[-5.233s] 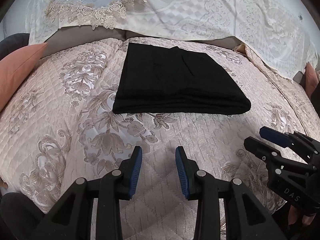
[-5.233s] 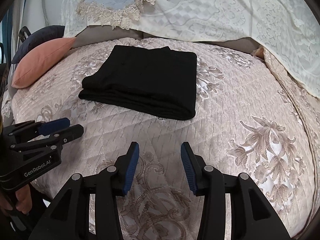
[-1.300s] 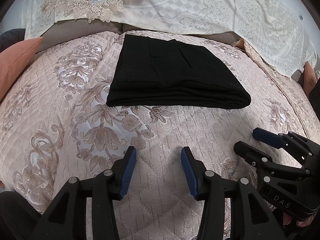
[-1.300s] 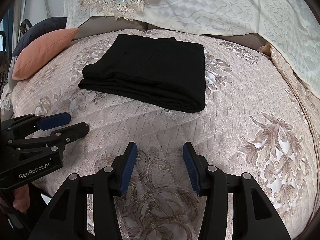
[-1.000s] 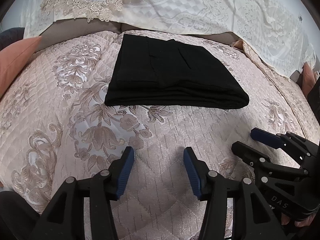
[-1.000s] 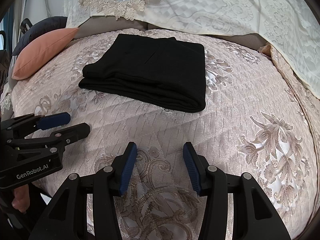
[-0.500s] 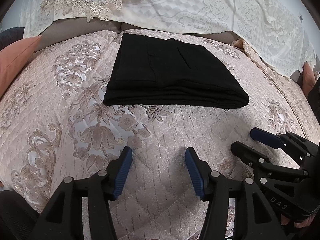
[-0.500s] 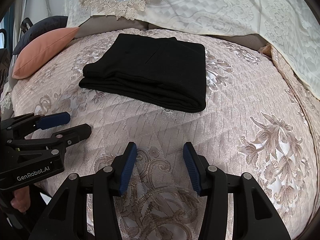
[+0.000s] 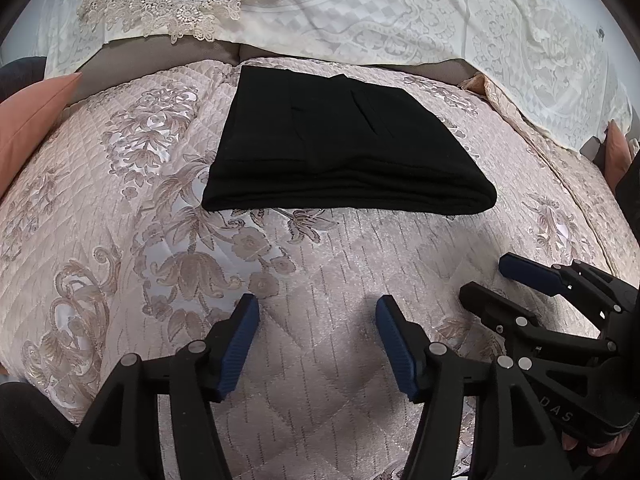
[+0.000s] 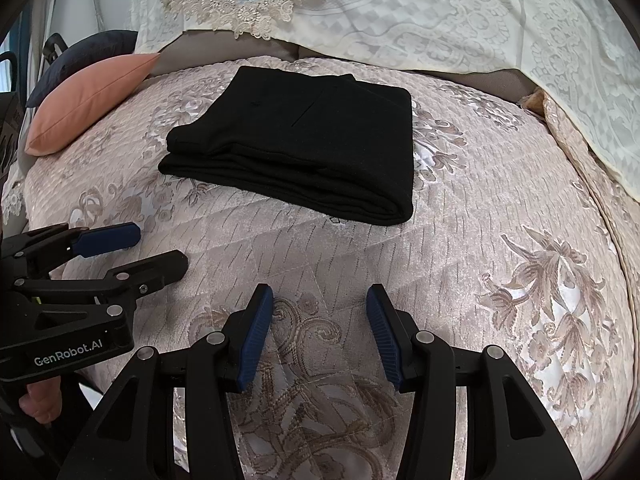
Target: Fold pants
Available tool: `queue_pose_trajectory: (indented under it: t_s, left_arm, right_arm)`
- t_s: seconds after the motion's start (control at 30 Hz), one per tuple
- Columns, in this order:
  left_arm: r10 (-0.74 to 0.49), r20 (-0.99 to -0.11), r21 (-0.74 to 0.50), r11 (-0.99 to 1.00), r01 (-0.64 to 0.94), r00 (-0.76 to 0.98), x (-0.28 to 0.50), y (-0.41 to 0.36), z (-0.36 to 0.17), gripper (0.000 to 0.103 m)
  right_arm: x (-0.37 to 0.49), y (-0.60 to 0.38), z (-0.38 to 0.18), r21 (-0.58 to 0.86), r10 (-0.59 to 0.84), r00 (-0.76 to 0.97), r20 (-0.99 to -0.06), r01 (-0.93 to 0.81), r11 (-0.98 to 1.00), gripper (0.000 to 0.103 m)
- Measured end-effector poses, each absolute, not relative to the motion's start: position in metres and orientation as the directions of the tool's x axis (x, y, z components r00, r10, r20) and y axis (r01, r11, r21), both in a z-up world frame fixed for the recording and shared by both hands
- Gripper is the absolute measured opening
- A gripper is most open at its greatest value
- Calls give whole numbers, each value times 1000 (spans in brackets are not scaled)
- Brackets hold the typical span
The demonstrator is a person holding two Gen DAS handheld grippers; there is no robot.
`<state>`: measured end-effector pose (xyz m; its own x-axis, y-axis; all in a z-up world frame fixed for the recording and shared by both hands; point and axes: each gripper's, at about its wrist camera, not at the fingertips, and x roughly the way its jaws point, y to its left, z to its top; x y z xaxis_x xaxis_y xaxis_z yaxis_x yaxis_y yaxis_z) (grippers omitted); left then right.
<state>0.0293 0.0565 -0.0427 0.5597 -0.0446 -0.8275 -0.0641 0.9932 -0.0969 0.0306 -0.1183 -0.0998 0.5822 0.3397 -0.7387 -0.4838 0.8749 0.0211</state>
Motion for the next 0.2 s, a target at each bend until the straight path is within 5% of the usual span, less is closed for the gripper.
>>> queue_pose_trajectory:
  t_s: [0.2]
  left_arm:
    - [-40,-825,-95,993,-68,563,29,56,-43,64]
  right_arm:
    - [30,-119,-100,19,343,582,-738,-489,872,50]
